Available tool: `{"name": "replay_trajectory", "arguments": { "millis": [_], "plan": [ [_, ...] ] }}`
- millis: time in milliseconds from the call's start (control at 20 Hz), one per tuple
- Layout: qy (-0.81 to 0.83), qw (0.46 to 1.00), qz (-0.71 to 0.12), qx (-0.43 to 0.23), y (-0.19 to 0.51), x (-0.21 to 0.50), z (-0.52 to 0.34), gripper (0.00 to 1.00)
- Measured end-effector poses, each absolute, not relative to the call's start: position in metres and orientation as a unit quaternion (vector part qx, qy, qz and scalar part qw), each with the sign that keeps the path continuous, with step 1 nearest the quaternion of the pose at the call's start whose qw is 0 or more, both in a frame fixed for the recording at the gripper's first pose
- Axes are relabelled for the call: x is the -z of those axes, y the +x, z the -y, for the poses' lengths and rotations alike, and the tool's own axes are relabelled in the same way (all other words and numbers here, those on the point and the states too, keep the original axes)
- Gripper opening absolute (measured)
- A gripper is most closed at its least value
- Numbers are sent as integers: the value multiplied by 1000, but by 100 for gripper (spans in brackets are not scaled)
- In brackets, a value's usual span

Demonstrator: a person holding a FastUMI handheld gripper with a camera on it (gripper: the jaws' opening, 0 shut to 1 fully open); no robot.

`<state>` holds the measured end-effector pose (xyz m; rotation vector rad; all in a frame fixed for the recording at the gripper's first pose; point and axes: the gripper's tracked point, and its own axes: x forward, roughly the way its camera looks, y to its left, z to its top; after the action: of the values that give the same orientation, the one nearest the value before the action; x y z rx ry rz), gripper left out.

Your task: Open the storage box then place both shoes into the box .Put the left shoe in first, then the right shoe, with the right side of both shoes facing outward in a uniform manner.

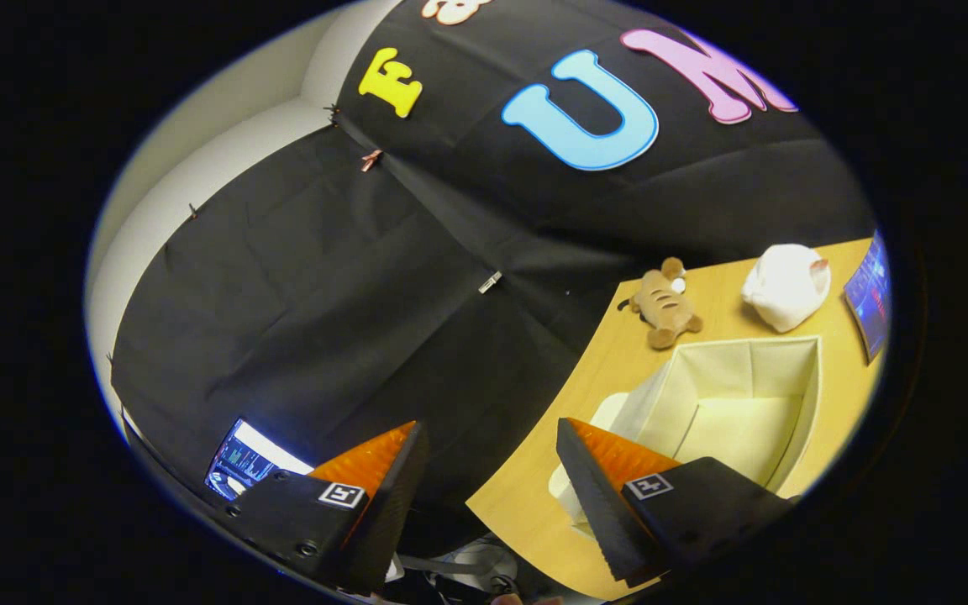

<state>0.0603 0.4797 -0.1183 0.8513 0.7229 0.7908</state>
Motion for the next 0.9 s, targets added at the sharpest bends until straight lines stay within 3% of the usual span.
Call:
{"name": "replay_trajectory", "arguments": {
  "millis": [400, 900],
  "plan": [
    [290, 857, -305, -297, 49, 122, -337, 96],
    [197, 876, -410, -160, -24, 244, -175, 94]
  ]
}}
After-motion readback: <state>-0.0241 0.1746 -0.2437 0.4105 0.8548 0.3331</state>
